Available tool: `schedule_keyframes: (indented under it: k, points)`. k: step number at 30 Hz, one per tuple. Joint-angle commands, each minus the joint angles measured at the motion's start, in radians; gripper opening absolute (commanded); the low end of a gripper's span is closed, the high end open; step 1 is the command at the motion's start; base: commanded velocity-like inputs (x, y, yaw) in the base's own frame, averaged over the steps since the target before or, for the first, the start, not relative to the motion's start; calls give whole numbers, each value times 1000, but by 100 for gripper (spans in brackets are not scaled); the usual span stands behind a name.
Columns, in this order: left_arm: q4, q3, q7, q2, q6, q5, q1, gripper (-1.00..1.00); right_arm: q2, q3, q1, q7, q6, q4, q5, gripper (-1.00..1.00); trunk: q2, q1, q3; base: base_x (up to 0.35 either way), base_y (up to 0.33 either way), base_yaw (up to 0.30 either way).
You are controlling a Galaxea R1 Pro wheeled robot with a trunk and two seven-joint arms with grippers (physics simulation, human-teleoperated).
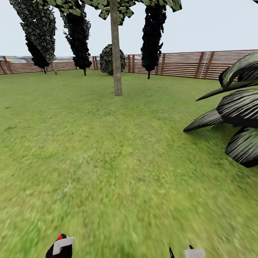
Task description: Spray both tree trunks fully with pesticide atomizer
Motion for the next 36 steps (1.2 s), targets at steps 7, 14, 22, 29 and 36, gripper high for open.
schedule_keyframes:
  k: [7,14,22,29,36]
  points:
    - [0,0,0,0,0,1,0,-100,-1,1,0,0,0,0,0,100,0,0,0,337,1,0]
    - [0,0,0,-1,0,2,0,-100,-1,0,0,0,0,5,0,100,0,0,0,337,24,0]
    - [0,0,0,0,0,4,0,-100,-1,1,0,0,0,42,0,100,0,0,0,328,117,0]
    - [0,-1,0,-1,0,2,0,-100,-3,1,0,-1,-1,44,0,100,0,0,0,305,168,0]
    - [0,-1,0,-1,0,1,0,-100,-4,1,0,-2,0,43,0,100,0,0,0,304,170,0]
